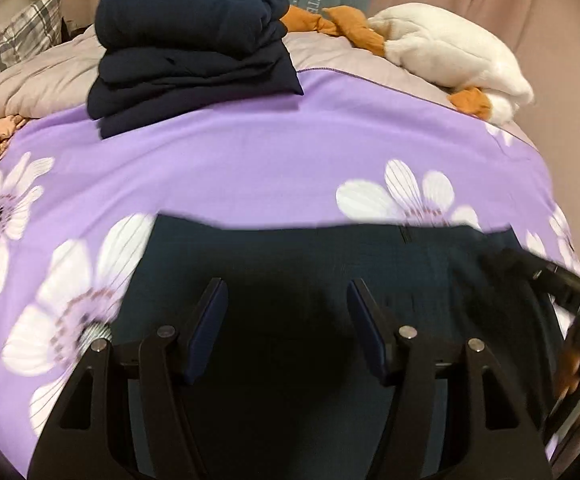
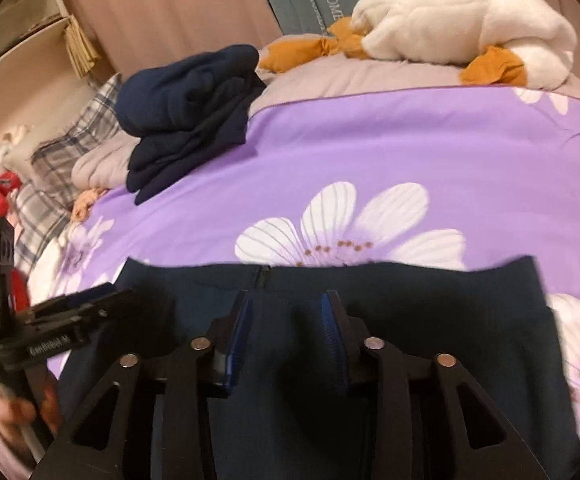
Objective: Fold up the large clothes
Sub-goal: 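Smooth the folded jacket flat with both open tools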
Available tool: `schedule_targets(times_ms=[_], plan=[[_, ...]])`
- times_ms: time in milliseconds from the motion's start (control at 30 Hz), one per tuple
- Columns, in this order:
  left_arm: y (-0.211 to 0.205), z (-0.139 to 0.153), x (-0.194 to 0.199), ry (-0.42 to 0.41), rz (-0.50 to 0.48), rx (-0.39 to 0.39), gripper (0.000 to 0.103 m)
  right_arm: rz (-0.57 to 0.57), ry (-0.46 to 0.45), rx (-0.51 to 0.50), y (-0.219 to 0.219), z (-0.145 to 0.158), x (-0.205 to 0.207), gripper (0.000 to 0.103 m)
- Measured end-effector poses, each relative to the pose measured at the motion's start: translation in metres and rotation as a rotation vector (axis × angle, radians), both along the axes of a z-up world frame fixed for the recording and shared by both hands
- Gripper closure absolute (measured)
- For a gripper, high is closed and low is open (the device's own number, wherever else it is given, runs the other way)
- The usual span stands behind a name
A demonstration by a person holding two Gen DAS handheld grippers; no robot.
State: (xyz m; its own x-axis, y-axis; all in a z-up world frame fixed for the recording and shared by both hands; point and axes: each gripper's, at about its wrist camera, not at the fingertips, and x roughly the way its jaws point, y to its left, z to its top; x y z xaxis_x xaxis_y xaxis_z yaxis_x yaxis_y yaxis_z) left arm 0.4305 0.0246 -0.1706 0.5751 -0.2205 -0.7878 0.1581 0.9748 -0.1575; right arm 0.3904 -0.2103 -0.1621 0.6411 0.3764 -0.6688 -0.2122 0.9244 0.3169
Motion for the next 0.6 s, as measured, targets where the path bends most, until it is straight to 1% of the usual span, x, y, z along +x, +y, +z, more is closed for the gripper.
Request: schedule_targets(times_ms=[33,67,133,167,200,233,300,333,400,467,533,600], plan=[[0.005,0.001,-0.013,0.000,-0.009,0.002,0.041,-0.002,-0.003,-0.012,-0.008,0.004,-0.015,0.055],[0.011,0.002,-0.028,0.001,-0.019,0.005,0.041,-0.002,-0.004,-0.022,-0.013,0.006,-0.023,0.054],[0.017,-0.001,-0.046,0.008,-0.035,0.010,0.041,-0.006,-0.010,-0.050,-0.026,0.010,-0.048,0.054],[0.022,-0.003,-0.062,0.004,-0.043,0.016,0.041,-0.008,-0.013,-0.055,-0.034,0.010,-0.057,0.054],[0.026,-0.006,-0.076,0.005,-0.047,0.037,0.041,-0.010,-0.014,-0.058,-0.041,0.011,-0.062,0.054],[0.027,-0.008,-0.082,0.002,-0.051,0.050,0.041,-0.016,-0.023,-0.071,-0.049,0.010,-0.080,0.054],[0.030,-0.015,-0.102,-0.008,-0.066,0.084,0.041,-0.019,-0.043,-0.121,-0.056,0.006,-0.097,0.054],[0.032,-0.017,-0.108,-0.004,-0.071,0.087,0.041,-0.023,-0.048,-0.136,-0.058,0.006,-0.100,0.054],[0.031,-0.026,-0.118,0.016,-0.094,0.077,0.041,-0.013,-0.029,-0.156,-0.063,-0.004,-0.118,0.054],[0.028,-0.038,-0.128,0.032,-0.106,0.088,0.041,-0.021,0.012,-0.184,-0.069,-0.019,-0.132,0.054],[0.026,-0.044,-0.136,0.030,-0.109,0.099,0.041,-0.049,0.066,-0.225,-0.073,-0.038,-0.141,0.054],[0.027,-0.049,-0.145,0.030,-0.106,0.084,0.041,-0.061,0.065,-0.221,-0.079,-0.046,-0.154,0.054]])
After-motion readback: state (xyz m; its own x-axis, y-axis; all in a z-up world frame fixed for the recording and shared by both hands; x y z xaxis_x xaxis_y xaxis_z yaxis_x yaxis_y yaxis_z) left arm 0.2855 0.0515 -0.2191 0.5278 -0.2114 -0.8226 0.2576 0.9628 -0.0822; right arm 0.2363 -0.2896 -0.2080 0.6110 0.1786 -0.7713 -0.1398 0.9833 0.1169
